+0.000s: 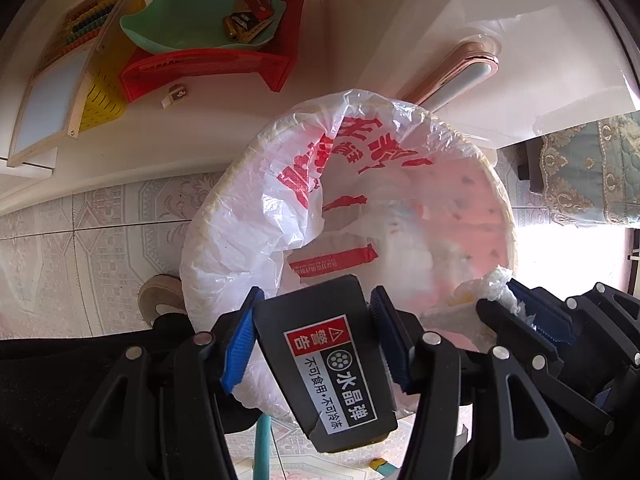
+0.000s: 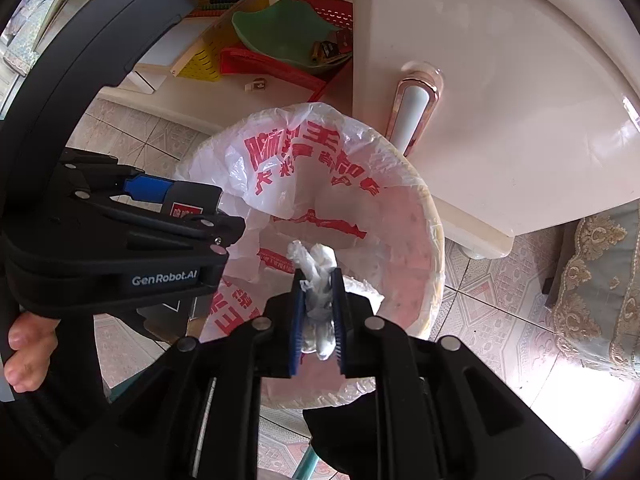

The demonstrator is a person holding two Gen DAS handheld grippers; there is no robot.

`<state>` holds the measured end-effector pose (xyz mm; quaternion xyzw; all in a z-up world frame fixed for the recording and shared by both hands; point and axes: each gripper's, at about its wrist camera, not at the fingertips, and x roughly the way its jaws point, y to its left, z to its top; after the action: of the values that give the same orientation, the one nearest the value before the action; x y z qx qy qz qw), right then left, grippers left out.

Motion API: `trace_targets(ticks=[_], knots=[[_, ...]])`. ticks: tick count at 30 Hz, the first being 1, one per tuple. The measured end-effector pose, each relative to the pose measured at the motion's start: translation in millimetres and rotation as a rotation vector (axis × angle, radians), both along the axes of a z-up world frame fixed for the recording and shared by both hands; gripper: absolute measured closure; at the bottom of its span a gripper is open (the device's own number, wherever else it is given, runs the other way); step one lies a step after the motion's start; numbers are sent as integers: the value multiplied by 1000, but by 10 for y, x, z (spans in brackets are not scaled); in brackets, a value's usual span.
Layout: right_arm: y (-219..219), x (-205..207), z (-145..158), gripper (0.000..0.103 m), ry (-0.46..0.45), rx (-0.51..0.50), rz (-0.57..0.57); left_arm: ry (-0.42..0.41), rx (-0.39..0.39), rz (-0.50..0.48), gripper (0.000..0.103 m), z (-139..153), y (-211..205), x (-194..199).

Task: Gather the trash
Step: 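Open left tool to drop the black box while right tool releases the tissue into the bin, then raise both tools from the bin back over the table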

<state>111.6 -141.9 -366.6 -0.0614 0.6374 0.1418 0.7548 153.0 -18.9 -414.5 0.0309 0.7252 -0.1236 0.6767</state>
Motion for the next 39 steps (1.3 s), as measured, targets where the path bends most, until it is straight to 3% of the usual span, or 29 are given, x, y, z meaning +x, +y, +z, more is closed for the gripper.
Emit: trace_targets(ticks=[3,5,6,28,32,35,37,39], knots=[[11,-1,-4,73,-12,-9,-2,16,-11,12,41,-21,36,19],[4,2,-2,61,-17,-7,-7,1,-3,24,24,-1,57,32],[-3,5,-2,56,-19,-9,-10,-1,-6,30,24,10,69,37],[-16,-4,92,43,-28,-11,-15,-26,18,16,21,164,43,8],[-56,-74,287,43,-27,-5,-4,-74,57,27,21,446,124,-94],[-101,-122,636,42,-37,27,20,-81,-9,43,21,826,270,-171],[-137,-158,995,37,-80,36,53,-86,-28,36,21,1160,363,-187],[-183,-193,1435,24,-150,43,90,-98,-33,19,20,1556,435,-162]])
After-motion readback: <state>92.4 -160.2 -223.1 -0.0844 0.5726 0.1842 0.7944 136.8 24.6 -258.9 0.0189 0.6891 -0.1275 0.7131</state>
